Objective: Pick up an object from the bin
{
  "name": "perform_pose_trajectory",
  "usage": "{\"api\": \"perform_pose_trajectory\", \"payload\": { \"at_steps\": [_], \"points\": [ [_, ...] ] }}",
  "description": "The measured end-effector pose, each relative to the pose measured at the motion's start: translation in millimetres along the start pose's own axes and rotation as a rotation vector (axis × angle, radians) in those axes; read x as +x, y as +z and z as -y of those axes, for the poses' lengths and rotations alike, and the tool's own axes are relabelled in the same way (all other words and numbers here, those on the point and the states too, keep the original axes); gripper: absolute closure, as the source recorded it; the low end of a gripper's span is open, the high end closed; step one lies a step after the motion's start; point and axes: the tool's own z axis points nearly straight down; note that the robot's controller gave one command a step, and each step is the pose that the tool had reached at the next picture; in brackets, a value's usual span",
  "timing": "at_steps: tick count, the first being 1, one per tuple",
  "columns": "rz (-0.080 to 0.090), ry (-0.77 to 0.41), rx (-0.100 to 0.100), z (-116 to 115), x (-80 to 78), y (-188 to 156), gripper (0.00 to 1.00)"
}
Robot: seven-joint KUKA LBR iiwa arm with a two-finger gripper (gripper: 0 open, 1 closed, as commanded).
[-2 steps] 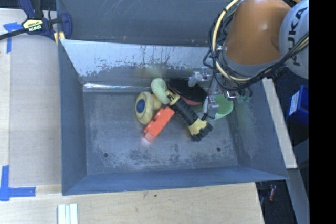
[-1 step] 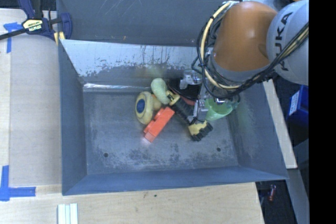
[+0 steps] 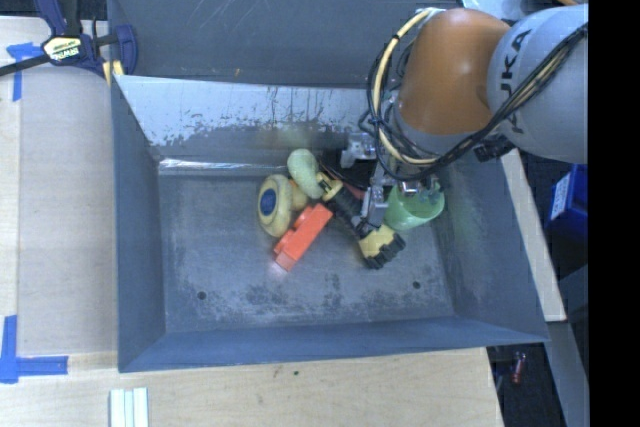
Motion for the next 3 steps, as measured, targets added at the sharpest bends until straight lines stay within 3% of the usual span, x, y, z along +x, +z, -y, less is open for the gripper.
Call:
{"api": "perform_pose_trajectory", "payload": {
  "at_steps": [1,2,3],
  "points": [
    [0.003,0.001,0.0,-0.8,-1.7,1.0,0.0],
    [0.002,-0.165,-0.001,-44.4,27.9,71.7,0.0],
    [0.017,0.01,0.002,-12.4,4.2,59.9,1.0]
  ]
}}
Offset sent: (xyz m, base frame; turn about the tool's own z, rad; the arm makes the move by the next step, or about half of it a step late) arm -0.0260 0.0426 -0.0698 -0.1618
